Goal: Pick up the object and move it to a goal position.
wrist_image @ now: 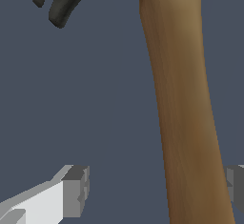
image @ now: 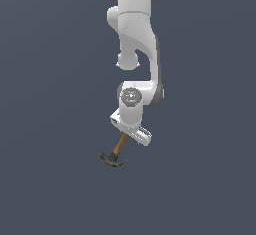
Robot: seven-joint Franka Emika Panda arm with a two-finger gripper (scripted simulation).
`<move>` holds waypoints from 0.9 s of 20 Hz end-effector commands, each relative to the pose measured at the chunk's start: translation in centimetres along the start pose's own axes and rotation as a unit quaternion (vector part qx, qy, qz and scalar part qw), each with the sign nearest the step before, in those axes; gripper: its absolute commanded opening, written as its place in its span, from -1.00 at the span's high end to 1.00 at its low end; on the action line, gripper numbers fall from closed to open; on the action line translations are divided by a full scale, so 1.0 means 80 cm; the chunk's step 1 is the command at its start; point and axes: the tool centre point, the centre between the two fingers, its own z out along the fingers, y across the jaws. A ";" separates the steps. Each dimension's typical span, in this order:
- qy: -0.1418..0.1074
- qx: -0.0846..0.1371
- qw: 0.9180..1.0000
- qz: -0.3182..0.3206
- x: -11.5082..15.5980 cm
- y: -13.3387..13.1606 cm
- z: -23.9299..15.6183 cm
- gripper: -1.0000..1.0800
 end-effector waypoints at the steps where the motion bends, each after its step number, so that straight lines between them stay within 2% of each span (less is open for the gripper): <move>1: 0.000 0.000 1.000 0.000 0.001 -0.001 0.001 1.00; 10: 0.000 0.000 1.000 0.000 0.001 -0.001 0.001 1.00; 18: 0.002 -0.001 1.000 0.004 0.005 0.016 -0.012 1.00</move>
